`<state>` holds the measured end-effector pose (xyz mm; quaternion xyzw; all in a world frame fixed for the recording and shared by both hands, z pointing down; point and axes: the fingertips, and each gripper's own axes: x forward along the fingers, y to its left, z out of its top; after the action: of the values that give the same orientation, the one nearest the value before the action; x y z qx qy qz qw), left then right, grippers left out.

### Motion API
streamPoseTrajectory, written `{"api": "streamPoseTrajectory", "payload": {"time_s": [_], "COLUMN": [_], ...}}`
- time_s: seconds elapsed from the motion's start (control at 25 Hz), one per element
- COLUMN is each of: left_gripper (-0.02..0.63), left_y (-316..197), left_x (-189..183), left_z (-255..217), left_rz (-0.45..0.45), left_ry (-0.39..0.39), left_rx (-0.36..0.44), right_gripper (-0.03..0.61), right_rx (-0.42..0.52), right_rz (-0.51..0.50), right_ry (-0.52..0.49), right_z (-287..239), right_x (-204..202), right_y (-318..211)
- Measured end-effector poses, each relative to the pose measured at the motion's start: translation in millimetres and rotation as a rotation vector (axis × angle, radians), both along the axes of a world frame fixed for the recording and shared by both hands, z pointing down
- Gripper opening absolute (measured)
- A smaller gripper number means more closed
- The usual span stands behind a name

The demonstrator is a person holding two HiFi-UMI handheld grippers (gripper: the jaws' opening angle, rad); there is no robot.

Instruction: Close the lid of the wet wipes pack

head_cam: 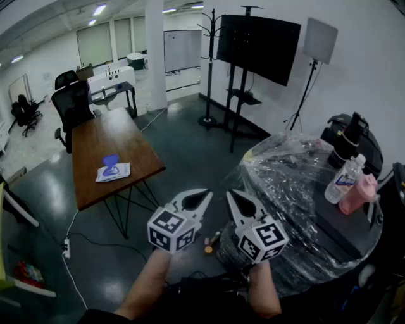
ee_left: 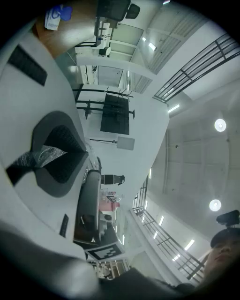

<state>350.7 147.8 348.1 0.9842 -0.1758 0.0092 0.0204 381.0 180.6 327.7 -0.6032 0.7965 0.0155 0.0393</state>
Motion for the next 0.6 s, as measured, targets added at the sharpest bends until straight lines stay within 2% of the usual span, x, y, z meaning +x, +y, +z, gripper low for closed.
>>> {"api": "streamPoseTrajectory", "payload": {"time_s": [0.6], "left_gripper": [0.005], "left_y": [4.2], "left_x": [-4.3], "left_z": [1.7], "left_rz": [0.007], "left_ry": [-0.008], "left_rx": [-0.004], "right_gripper": [0.009], "right_rx": [-0.002], "right_rz": [0.004], "right_ry": [-0.004], "right_z": [1.3], "right_x": [-3.7], "right_y": [-0.9]}}
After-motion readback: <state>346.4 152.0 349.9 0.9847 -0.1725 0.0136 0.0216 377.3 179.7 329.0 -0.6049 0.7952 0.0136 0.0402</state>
